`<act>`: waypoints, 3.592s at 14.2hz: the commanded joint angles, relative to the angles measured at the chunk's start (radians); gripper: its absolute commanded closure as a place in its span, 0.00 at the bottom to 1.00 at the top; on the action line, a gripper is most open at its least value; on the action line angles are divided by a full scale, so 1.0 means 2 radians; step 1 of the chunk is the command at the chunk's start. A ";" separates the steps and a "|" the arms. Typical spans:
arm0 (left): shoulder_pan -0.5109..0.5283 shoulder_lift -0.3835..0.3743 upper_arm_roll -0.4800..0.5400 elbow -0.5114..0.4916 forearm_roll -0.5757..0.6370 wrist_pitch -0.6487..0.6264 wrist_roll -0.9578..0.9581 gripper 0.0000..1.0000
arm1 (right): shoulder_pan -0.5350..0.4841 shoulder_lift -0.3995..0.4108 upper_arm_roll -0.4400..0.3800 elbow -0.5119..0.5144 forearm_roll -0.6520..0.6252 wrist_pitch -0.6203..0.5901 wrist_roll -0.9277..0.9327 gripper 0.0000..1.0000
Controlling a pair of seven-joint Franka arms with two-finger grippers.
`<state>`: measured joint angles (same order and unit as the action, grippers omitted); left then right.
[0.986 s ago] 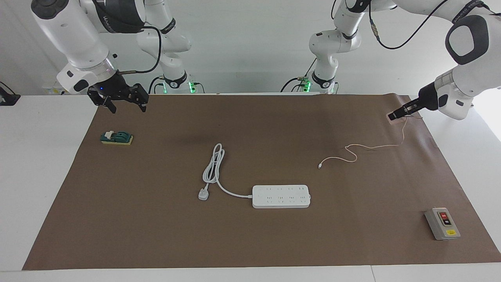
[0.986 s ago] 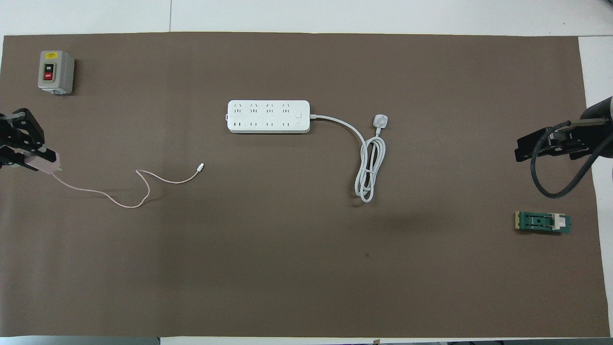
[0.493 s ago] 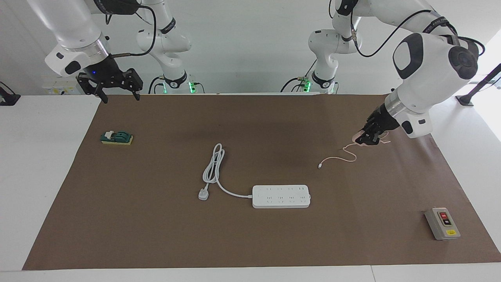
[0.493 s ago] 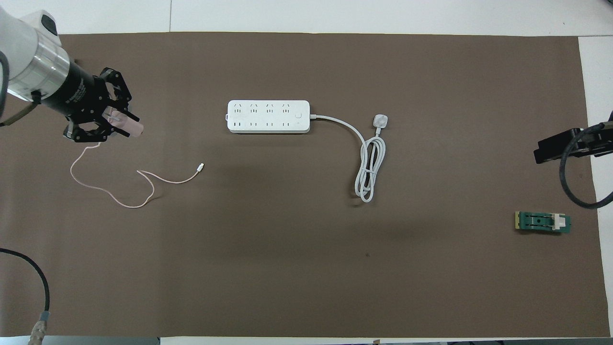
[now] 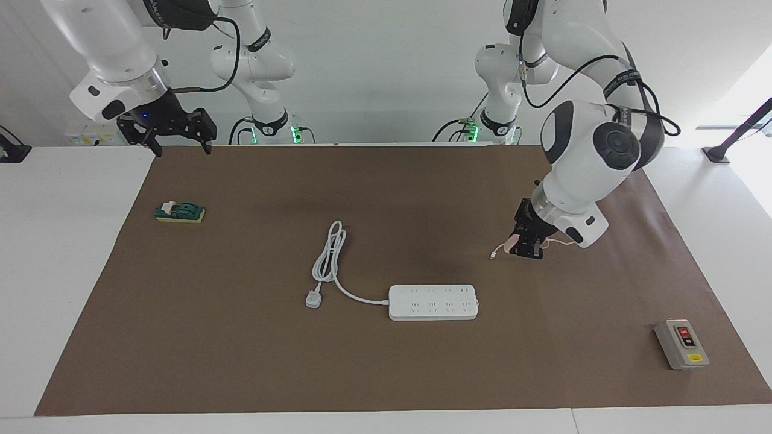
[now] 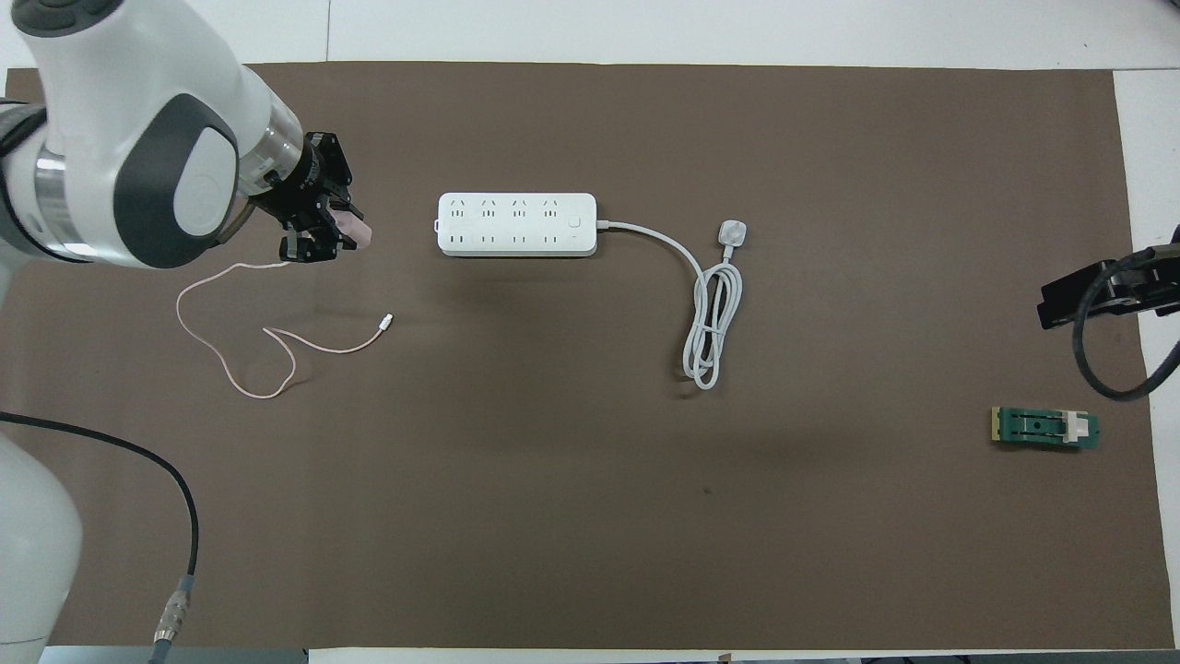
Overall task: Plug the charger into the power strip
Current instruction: 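Carry the charger back to the strip's end socket with the left gripper, then press the charger into the end socket and open the left gripper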
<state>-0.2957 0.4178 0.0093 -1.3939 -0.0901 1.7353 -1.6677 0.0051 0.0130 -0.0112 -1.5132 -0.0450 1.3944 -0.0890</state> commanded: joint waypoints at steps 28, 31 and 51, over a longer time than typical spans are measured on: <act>-0.081 0.080 0.007 -0.029 0.076 0.167 -0.125 1.00 | -0.016 -0.007 -0.001 -0.015 -0.008 0.004 0.007 0.00; -0.081 0.083 0.007 -0.026 0.076 0.166 -0.125 1.00 | -0.014 -0.007 -0.001 -0.015 -0.008 0.004 0.007 0.00; -0.084 0.122 0.006 -0.026 0.075 0.193 -0.127 1.00 | -0.014 -0.007 -0.001 -0.015 -0.008 0.002 0.005 0.00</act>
<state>-0.4506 0.5916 0.0131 -1.4675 0.0483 2.0735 -1.9046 -0.0132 0.0132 -0.0244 -1.5240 -0.0451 1.3944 -0.0853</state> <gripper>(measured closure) 0.687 0.000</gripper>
